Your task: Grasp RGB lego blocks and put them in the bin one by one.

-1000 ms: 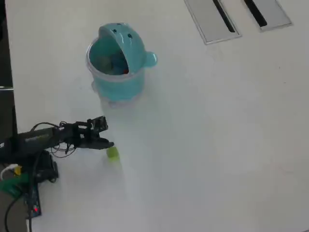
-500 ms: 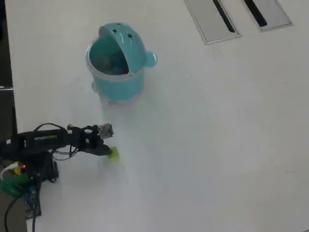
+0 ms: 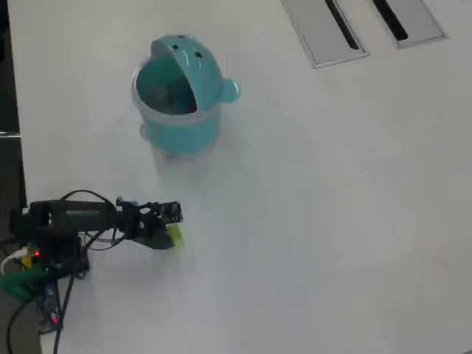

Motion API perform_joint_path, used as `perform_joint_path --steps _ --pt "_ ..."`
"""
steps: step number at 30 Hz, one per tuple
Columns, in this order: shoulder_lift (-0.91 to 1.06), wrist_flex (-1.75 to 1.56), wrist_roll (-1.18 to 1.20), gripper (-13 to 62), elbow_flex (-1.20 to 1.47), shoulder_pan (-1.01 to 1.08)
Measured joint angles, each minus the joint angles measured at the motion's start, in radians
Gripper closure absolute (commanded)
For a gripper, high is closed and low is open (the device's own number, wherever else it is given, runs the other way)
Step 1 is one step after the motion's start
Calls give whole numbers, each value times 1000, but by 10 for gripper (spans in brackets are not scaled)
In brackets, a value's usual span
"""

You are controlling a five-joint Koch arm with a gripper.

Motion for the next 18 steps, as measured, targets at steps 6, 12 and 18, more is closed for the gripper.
perform_joint_path --steps 6,12,18 --pt "-31 -49 -5 163 2 -6" --pt "-66 -97 -5 163 9 -11" --pt "-106 -133 -5 163 51 -8"
